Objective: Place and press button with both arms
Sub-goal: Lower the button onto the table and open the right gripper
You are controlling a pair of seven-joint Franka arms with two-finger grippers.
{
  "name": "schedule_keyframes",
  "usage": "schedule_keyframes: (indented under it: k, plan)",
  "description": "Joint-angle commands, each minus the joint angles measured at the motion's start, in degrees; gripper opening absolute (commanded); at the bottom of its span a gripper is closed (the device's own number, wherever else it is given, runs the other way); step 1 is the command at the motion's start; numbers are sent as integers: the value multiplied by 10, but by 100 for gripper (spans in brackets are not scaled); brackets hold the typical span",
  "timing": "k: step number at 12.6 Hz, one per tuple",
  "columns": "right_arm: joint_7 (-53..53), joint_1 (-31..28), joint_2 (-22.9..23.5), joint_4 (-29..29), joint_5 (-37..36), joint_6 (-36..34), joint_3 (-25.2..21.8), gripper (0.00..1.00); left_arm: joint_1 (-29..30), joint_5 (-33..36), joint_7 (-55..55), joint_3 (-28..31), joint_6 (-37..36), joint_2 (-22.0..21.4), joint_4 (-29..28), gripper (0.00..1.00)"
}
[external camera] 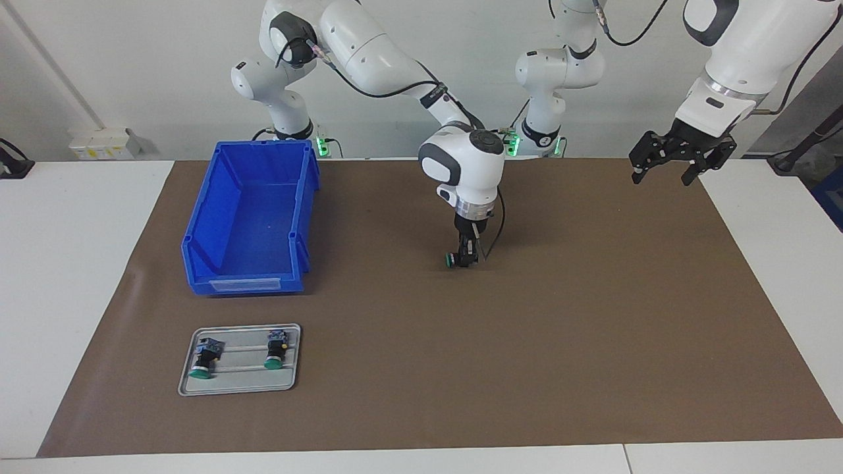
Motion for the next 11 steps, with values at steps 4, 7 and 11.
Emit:
schedule_keyframes:
  k: [4,7,11]
  plan:
    - [-112,-40,-49,-12,-105,1,2,100,-12,12,76,-7,52,-17,-31,100]
    - [-278,-112,-113,-18,-77,-4,3,100,-41,12,179,-8,54,-23,-47,96]
    - [-616,-206,-162,-18,-25,-49,2,100,-79,9,373,-10,118,-71,-155,93]
